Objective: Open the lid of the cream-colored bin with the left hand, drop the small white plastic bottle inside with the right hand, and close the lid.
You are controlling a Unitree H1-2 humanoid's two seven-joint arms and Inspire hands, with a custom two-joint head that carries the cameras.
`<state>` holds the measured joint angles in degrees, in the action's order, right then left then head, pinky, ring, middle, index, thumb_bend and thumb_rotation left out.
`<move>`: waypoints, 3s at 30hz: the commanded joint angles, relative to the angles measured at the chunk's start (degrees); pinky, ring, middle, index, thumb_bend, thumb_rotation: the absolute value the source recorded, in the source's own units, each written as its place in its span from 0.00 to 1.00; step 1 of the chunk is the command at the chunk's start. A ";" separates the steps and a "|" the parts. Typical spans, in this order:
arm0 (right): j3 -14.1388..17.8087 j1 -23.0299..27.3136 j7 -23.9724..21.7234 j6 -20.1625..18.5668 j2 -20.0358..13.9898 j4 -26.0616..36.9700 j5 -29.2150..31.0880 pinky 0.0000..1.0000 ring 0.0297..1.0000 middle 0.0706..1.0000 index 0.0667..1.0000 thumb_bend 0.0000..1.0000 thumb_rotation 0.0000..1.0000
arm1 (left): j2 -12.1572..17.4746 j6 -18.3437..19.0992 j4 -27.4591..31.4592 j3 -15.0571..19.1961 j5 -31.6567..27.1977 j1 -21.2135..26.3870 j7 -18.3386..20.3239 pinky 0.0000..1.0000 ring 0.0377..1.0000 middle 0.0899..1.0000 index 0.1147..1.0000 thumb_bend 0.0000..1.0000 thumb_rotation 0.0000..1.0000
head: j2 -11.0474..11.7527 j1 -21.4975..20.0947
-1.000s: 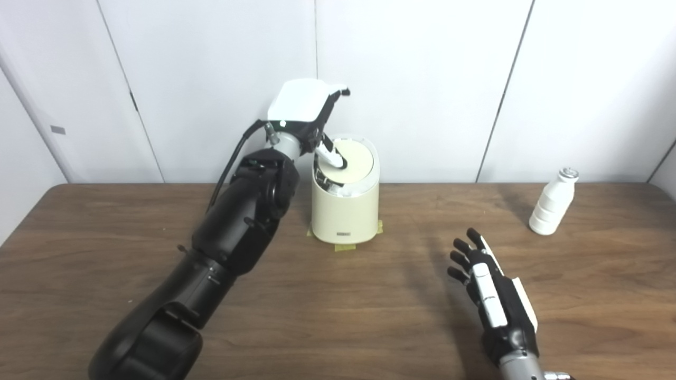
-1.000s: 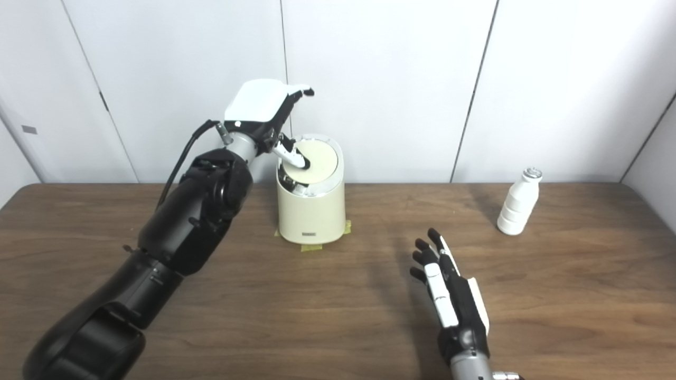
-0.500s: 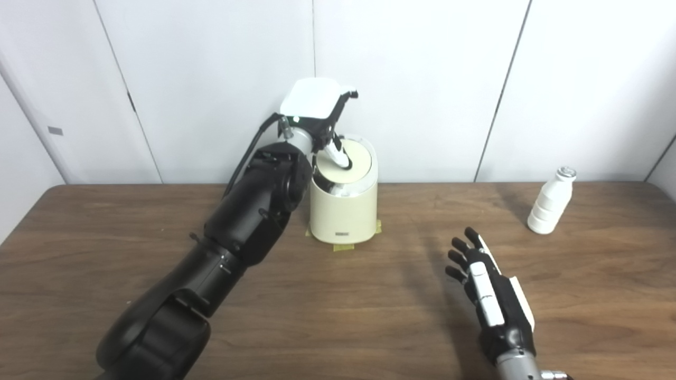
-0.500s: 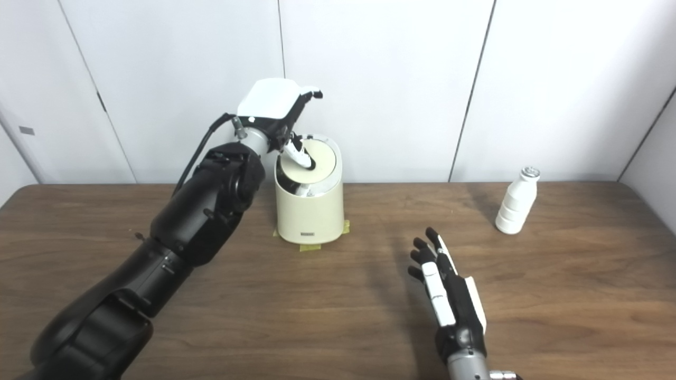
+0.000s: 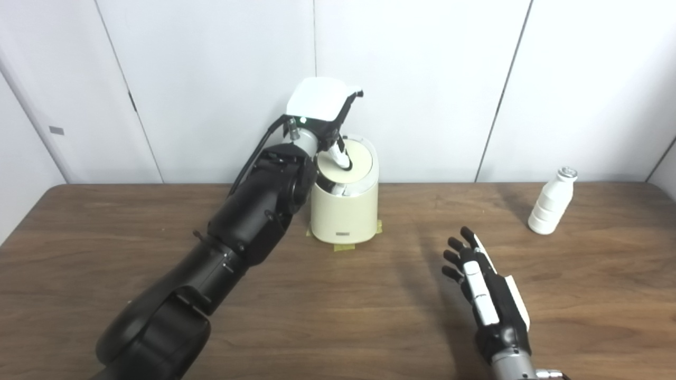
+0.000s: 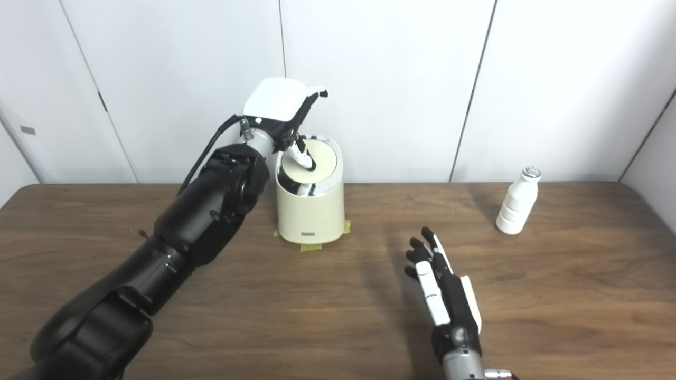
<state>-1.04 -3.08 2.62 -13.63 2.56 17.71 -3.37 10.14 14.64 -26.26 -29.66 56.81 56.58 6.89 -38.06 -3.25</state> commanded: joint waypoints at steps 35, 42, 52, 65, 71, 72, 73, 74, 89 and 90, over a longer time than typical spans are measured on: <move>-0.18 2.62 0.61 0.94 0.60 1.98 -0.61 0.82 0.87 0.89 0.94 0.60 0.87 | -0.03 -0.53 -3.86 -5.18 5.06 3.77 1.09 0.77 0.82 0.84 0.89 1.00 0.10 | -0.15 0.11; -0.32 2.98 0.74 1.41 0.47 1.49 -1.08 0.82 0.87 0.89 0.94 0.58 0.88 | 0.02 -0.39 -3.92 -5.36 5.13 3.78 1.64 0.78 0.83 0.84 0.90 1.00 0.10 | 0.16 0.05; -0.13 3.03 0.54 1.59 0.48 1.59 -0.52 0.83 0.88 0.89 0.94 0.60 0.87 | 1.49 0.24 1.01 -1.76 3.26 5.49 4.21 0.76 0.86 0.88 0.90 1.00 0.10 | 0.17 -0.04; 0.62 3.02 0.15 2.44 -0.01 1.00 0.64 0.83 0.88 0.90 0.94 0.60 0.87 | 4.45 4.55 10.67 5.43 -0.89 7.41 15.23 0.67 0.78 0.84 0.86 1.00 0.10 | 0.01 0.13; 0.70 2.81 0.20 1.98 0.17 1.46 0.85 0.84 0.88 0.90 0.94 0.61 0.87 | 6.37 7.73 15.55 11.44 -8.66 5.44 20.66 0.60 0.77 0.82 0.84 1.00 0.06 | -0.20 -0.07; 0.67 2.75 0.20 1.83 0.17 1.64 0.78 0.84 0.88 0.90 0.94 0.61 0.87 | 6.76 8.52 16.36 12.35 -10.03 5.05 21.64 0.62 0.79 0.82 0.84 1.00 0.06 | -0.25 -0.10; 0.63 2.67 0.11 1.83 0.11 1.79 0.81 0.84 0.88 0.90 0.94 0.61 0.87 | 6.96 9.24 17.32 13.80 -11.80 4.32 21.98 0.64 0.80 0.82 0.84 1.00 0.05 | -0.38 -0.36; 0.63 2.61 0.05 1.80 0.06 1.86 0.86 0.84 0.88 0.90 0.94 0.60 0.87 | 6.94 10.07 18.25 15.89 -14.28 3.32 21.95 0.65 0.80 0.82 0.83 1.00 0.04 | -0.38 -0.36; 2.48 1.19 0.23 0.66 -1.43 3.24 1.20 0.85 0.91 0.92 0.95 0.58 0.87 | -0.19 12.26 32.89 40.03 -39.63 -17.44 16.26 0.86 0.84 0.84 0.92 0.87 0.06 | -0.97 -0.71; 2.74 1.10 0.29 1.00 -1.54 3.13 1.40 0.85 0.91 0.92 0.95 0.58 0.86 | -1.05 12.27 32.78 42.36 -43.17 -18.58 17.09 0.88 0.84 0.84 0.92 0.87 0.06 | -1.00 -0.90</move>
<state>1.33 -3.04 2.84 -13.84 1.10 19.06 -2.35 9.50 26.99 4.89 10.32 18.03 35.56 23.55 -39.02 -3.95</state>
